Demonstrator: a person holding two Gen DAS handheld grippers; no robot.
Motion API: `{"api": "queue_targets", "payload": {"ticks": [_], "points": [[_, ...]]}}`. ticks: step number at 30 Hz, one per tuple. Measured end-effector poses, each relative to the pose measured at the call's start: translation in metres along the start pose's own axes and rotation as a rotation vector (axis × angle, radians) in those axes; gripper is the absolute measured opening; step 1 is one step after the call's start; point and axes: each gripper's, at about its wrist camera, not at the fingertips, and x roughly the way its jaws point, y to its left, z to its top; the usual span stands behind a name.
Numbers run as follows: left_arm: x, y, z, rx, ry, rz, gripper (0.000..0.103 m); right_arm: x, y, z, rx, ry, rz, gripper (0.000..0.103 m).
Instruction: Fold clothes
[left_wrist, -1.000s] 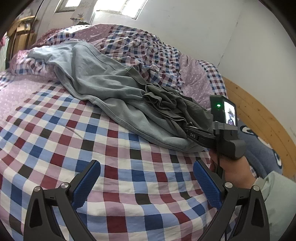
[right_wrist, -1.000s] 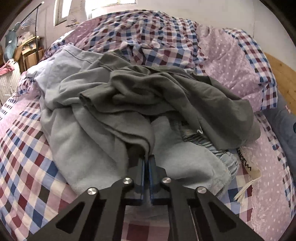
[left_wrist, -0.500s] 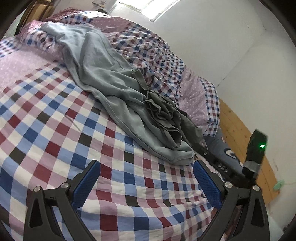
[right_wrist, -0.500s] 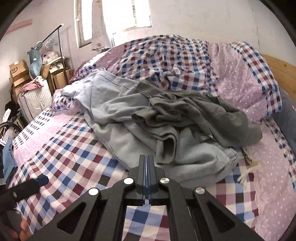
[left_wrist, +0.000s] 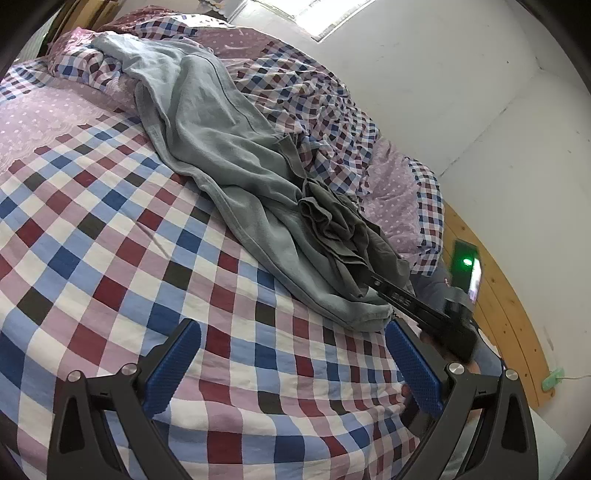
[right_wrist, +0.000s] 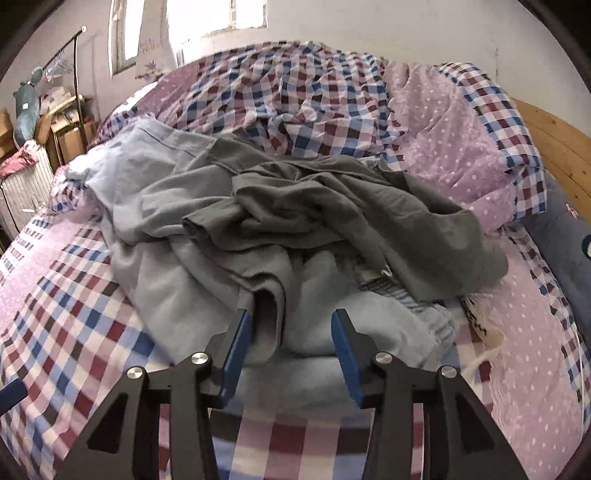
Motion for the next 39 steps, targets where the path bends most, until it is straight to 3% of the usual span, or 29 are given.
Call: {"api": "queue_targets", "payload": {"ticks": [6, 8, 11, 17, 28, 35, 39], "points": [[0.004, 0.002, 0.0, -0.014, 0.012, -0.005, 0.102, 0.039, 0.008, 0.008, -0.025, 0.061, -0.052, 0.037], [0.004, 0.002, 0.0, -0.016, 0.013, -0.011, 0.102, 0.046, 0.009, 0.009, -0.02, 0.067, -0.044, 0.013], [0.004, 0.002, 0.0, -0.021, 0.015, -0.019, 0.102, 0.045, 0.009, 0.01, 0.001, 0.048, -0.032, 0.004], [0.004, 0.001, 0.0, -0.029, 0.018, -0.036, 0.102, 0.01, 0.007, 0.016, 0.037, -0.045, 0.07, 0.001], [-0.006, 0.012, 0.009, -0.111, -0.008, -0.13, 0.102, -0.122, 0.06, 0.021, -0.002, -0.231, 0.332, 0.001], [-0.01, 0.023, 0.012, -0.219, 0.016, -0.261, 0.102, -0.194, 0.043, -0.039, 0.193, -0.261, 0.475, 0.001], [-0.009, 0.023, 0.011, -0.243, 0.042, -0.31, 0.102, -0.198, 0.051, -0.095, 0.243, -0.157, 0.5, 0.001]]}}
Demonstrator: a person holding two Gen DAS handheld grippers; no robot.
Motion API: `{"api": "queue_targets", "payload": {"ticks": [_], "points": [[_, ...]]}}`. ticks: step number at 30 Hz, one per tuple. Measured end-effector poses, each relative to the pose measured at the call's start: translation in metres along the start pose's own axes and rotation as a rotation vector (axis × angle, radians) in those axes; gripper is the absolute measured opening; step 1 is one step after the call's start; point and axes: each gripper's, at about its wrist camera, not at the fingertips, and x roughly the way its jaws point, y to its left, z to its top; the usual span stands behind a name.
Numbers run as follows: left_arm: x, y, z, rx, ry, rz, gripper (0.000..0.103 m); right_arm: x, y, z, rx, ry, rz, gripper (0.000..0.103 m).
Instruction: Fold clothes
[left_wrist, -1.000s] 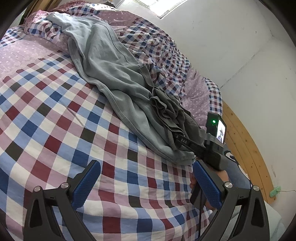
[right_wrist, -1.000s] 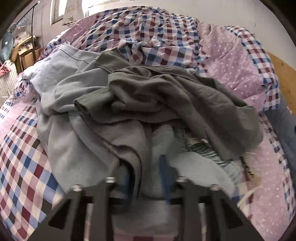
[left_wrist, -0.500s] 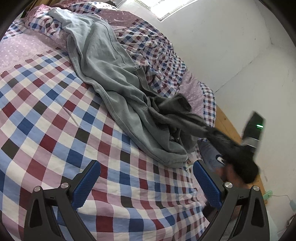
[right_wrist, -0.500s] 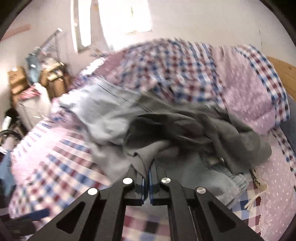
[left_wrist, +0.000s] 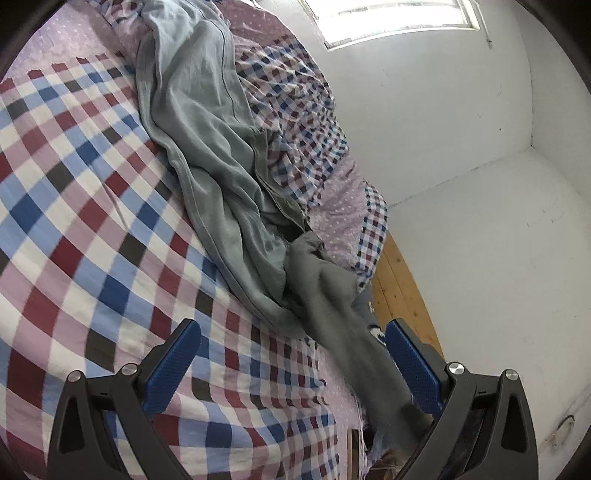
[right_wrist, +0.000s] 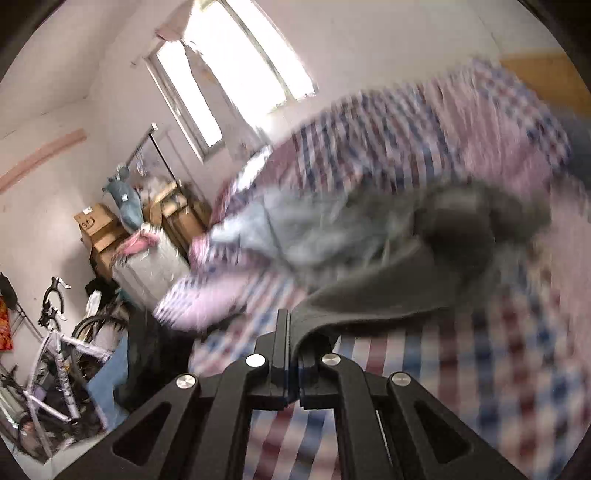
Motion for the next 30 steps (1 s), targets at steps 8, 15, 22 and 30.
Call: {"api": "queue_targets", "payload": {"ticks": [8, 15, 22, 30], "points": [[0.013, -0.001, -0.022, 0.03, 0.123, 0.038, 0.102, 0.019, -0.038, -0.07, 0.091, 0.133, -0.037, 0.004], [0.033, -0.012, -0.057, 0.092, 0.26, 0.062, 0.102, 0.023, -0.077, -0.081, 0.247, 0.138, -0.078, 0.013], [0.049, -0.022, -0.09, 0.135, 0.367, 0.069, 0.102, 0.012, -0.12, -0.08, 0.472, 0.133, -0.087, 0.046], [0.049, -0.029, -0.109, 0.154, 0.405, 0.081, 0.09, -0.013, -0.137, -0.072, 0.522, 0.066, -0.116, 0.047]]}}
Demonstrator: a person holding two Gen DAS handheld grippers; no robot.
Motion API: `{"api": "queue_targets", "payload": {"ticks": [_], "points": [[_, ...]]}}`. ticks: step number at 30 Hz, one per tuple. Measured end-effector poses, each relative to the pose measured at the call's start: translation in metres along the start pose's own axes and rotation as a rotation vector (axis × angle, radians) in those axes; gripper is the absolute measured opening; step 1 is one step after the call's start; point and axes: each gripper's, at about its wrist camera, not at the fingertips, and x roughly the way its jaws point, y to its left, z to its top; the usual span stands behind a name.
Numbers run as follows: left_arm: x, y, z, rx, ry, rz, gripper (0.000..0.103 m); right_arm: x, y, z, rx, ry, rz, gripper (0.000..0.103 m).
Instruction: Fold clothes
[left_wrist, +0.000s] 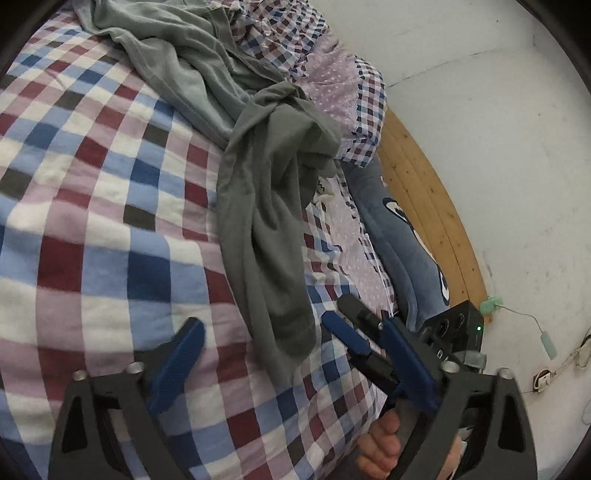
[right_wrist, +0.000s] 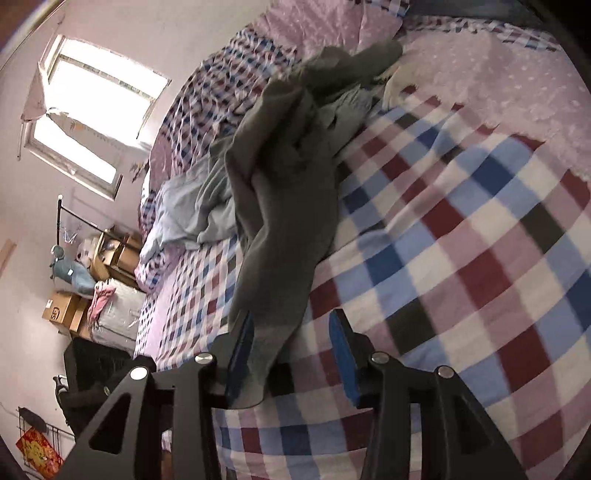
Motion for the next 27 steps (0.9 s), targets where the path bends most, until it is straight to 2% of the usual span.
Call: {"api": "queue_targets", "payload": {"ticks": [2, 7, 9, 11, 12, 13, 21, 23, 25, 27], "points": [[0.0, 0.003, -0.004, -0.021, 0.012, 0.0, 0.082, -0.004, -0.003, 0.002, 0.012, -0.009, 0.001, 0.047], [0.003, 0.002, -0.007, -0.012, 0.017, 0.025, 0.08, -0.007, -0.008, 0.002, 0.035, -0.011, 0.018, 0.047], [0.004, 0.003, -0.007, -0.02, 0.021, 0.037, 0.075, -0.005, -0.006, 0.001, 0.033, -0.013, 0.021, 0.047], [0.006, 0.004, -0.006, -0.034, 0.025, 0.045, 0.055, -0.006, -0.004, 0.001, 0.025, -0.014, 0.023, 0.047], [0.009, 0.007, -0.007, -0.057, 0.039, 0.05, 0.036, -0.006, -0.004, 0.0, 0.022, -0.014, 0.022, 0.047], [0.012, 0.011, -0.008, -0.076, 0.053, 0.051, 0.03, -0.006, -0.003, 0.0, 0.019, -0.015, 0.022, 0.047], [0.018, 0.012, -0.011, -0.085, 0.079, 0.038, 0.03, -0.004, -0.007, 0.001, 0.026, -0.015, 0.005, 0.047], [0.019, 0.014, -0.012, -0.088, 0.081, 0.038, 0.022, -0.004, -0.007, 0.001, 0.026, -0.018, 0.0, 0.047], [0.02, 0.017, -0.013, -0.1, 0.083, 0.039, 0.007, -0.004, -0.007, 0.001, 0.025, -0.018, -0.003, 0.047], [0.019, 0.021, -0.014, -0.121, 0.078, 0.037, 0.004, -0.004, -0.007, 0.001, 0.02, -0.018, -0.004, 0.047]]}}
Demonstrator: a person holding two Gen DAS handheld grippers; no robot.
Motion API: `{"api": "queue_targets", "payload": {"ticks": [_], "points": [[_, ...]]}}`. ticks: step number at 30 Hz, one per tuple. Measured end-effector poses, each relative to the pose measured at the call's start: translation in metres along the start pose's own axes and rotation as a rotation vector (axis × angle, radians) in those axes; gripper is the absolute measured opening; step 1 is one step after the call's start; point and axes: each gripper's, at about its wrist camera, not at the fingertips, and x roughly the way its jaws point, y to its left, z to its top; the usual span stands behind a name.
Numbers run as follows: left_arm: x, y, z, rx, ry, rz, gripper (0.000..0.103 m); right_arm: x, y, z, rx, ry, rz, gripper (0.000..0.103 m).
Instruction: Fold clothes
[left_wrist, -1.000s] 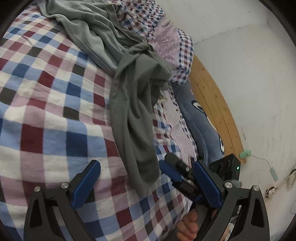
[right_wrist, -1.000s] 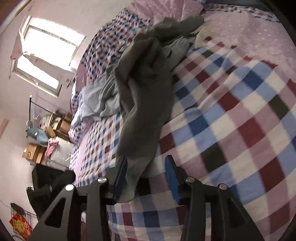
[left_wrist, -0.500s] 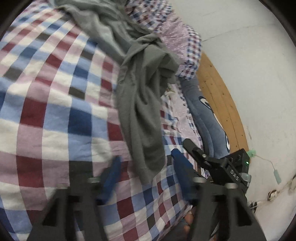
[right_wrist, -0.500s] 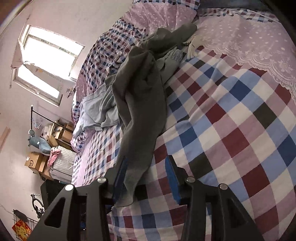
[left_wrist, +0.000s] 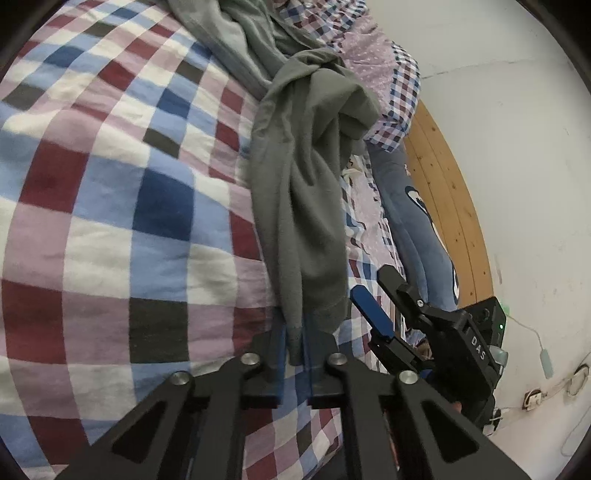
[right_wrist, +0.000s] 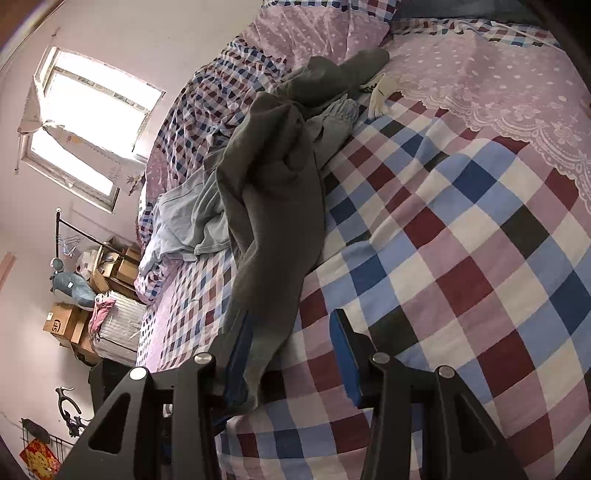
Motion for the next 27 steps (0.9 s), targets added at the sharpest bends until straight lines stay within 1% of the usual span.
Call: {"api": "queue_targets", "payload": {"ticks": [3, 6, 10, 12, 16, 17, 19, 23, 24, 26, 27], "points": [[-0.009, -0.001, -0.001, 0.0, -0.046, -0.017, 0.003, -0.001, 0.0, 0.0, -0.009, -0.007, -0.011, 0.047], [-0.03, -0.009, -0.003, 0.026, -0.129, -0.041, 0.002, -0.003, -0.003, 0.002, -0.003, -0.02, -0.024, 0.047], [-0.073, -0.012, 0.001, 0.035, -0.271, -0.065, 0.002, -0.006, -0.008, 0.005, 0.005, -0.036, -0.039, 0.047], [-0.1, -0.006, 0.005, 0.024, -0.365, -0.069, 0.002, -0.007, -0.011, 0.006, 0.008, -0.041, -0.044, 0.047], [-0.144, 0.008, 0.014, -0.011, -0.535, -0.057, 0.002, -0.005, -0.011, 0.012, -0.008, -0.052, -0.058, 0.047], [-0.157, 0.013, 0.016, -0.02, -0.584, -0.043, 0.002, -0.004, -0.011, 0.013, -0.016, -0.057, -0.063, 0.047], [-0.171, 0.021, 0.021, -0.043, -0.644, -0.041, 0.001, -0.001, -0.01, 0.016, -0.029, -0.06, -0.074, 0.047], [-0.195, 0.046, 0.032, -0.098, -0.726, -0.067, 0.0, 0.01, -0.002, 0.023, -0.064, -0.053, -0.08, 0.047], [-0.196, 0.048, 0.035, -0.103, -0.731, -0.074, 0.0, 0.013, 0.0, 0.026, -0.075, -0.05, -0.079, 0.047], [-0.196, 0.057, 0.042, -0.119, -0.718, -0.055, 0.0, 0.02, 0.005, 0.03, -0.1, -0.045, -0.073, 0.047], [-0.189, 0.06, 0.047, -0.135, -0.688, -0.054, 0.0, 0.023, 0.008, 0.033, -0.111, -0.046, -0.072, 0.047]]}}
